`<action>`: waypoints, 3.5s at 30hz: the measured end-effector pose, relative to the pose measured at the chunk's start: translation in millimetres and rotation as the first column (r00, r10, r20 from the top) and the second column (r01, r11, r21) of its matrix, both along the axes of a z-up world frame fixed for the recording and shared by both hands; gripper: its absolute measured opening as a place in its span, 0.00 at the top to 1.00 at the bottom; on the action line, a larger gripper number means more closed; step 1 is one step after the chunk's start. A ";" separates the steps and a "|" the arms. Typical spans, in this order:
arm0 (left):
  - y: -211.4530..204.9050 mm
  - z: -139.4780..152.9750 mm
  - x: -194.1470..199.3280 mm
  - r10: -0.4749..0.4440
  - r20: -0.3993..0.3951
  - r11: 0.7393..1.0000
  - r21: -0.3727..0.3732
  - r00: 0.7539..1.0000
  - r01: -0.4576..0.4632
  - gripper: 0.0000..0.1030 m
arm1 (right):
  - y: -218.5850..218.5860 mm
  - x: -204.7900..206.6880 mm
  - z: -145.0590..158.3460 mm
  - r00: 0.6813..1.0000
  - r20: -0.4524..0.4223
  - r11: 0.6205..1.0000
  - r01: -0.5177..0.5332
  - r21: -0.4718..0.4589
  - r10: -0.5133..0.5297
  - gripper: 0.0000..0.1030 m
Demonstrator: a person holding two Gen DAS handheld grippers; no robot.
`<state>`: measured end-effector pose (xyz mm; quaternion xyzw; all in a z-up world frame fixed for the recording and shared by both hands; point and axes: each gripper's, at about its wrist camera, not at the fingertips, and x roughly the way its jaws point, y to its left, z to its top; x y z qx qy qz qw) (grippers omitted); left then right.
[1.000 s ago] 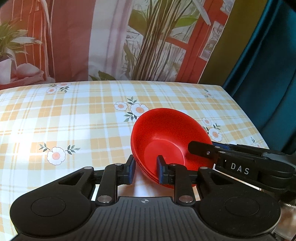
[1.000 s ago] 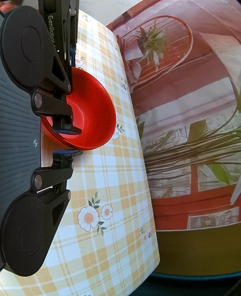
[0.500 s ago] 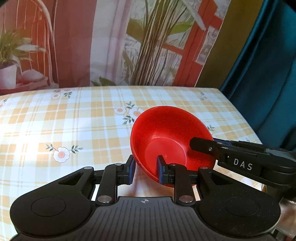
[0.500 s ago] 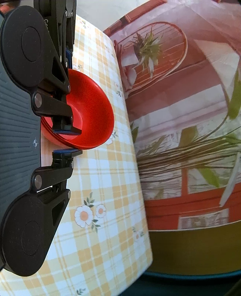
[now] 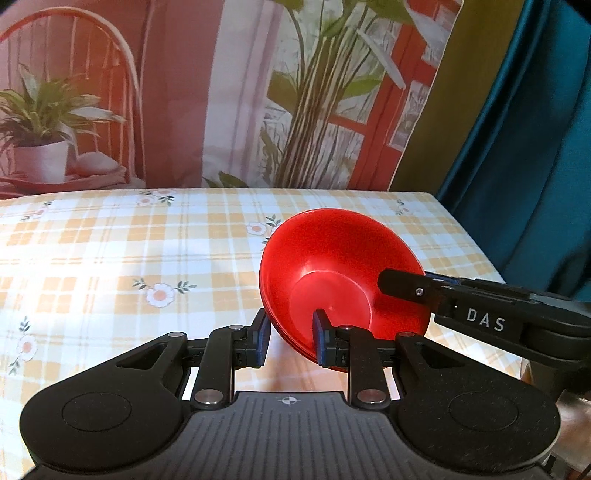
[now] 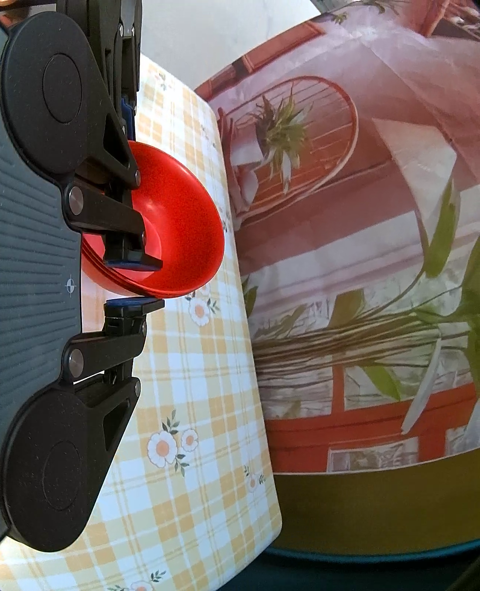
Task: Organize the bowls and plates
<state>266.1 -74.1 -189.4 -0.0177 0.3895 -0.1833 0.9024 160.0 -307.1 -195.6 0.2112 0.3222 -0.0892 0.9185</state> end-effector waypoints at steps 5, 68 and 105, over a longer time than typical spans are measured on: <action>13.4 11.8 -23.3 0.031 0.020 0.999 -0.010 0.999 -0.031 0.75 | 18.9 -8.4 9.0 1.000 0.024 1.000 -0.020 0.011 0.020 0.86; 143.0 -30.8 -95.4 0.215 -0.065 0.973 -0.075 0.974 -0.220 0.75 | 172.7 -1.0 -24.7 0.967 -0.138 0.973 -0.224 -0.062 0.214 0.86; 114.3 148.4 -184.8 0.285 0.403 0.938 0.070 0.870 -0.339 0.00 | 143.9 -111.1 137.0 0.994 0.108 0.967 0.033 -0.253 -0.005 0.00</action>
